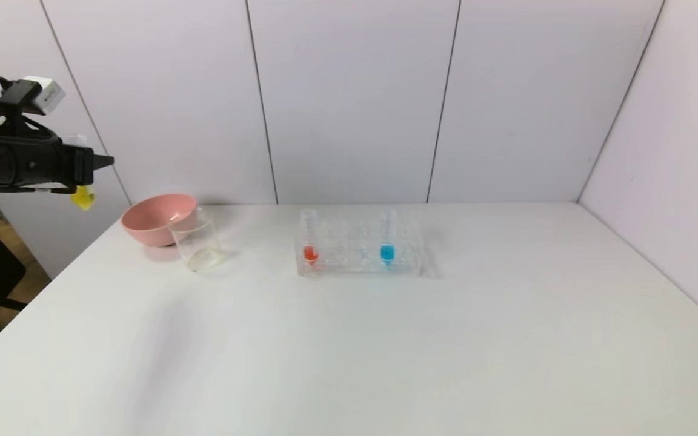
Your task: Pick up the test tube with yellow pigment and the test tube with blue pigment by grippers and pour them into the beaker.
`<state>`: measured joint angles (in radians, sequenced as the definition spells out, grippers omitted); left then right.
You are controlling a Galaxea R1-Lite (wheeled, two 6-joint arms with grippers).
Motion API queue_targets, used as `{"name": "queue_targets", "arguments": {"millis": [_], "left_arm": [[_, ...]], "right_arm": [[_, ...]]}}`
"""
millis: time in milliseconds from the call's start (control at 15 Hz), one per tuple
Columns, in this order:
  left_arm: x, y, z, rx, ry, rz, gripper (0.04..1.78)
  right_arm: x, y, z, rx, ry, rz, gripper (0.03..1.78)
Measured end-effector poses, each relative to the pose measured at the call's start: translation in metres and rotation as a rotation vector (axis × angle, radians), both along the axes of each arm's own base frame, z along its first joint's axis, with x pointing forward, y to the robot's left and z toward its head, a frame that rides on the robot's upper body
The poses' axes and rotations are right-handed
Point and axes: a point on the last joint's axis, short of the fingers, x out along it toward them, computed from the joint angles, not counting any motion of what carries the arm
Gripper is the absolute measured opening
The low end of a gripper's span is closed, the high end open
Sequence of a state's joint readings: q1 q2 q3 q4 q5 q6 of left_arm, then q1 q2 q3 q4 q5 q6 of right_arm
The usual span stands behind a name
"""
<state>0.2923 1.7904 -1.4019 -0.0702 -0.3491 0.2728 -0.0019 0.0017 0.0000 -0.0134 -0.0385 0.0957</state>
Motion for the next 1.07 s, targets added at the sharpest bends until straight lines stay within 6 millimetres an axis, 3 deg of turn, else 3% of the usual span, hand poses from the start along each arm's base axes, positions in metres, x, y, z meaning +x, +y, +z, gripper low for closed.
{"name": "queue_targets", "arguments": {"millis": [600, 1067], "left_arm": [[0.024, 0.009, -0.004, 0.151, 0.101, -0.198, 0.55], [0.028, 0.015, 0.014, 0.344, 0.141, -0.289, 0.55]], "right_arm": [[0.000, 0.000, 0.000, 0.000, 0.000, 0.000, 1.71], [0.000, 0.000, 0.000, 0.000, 0.000, -0.001, 1.71]]}}
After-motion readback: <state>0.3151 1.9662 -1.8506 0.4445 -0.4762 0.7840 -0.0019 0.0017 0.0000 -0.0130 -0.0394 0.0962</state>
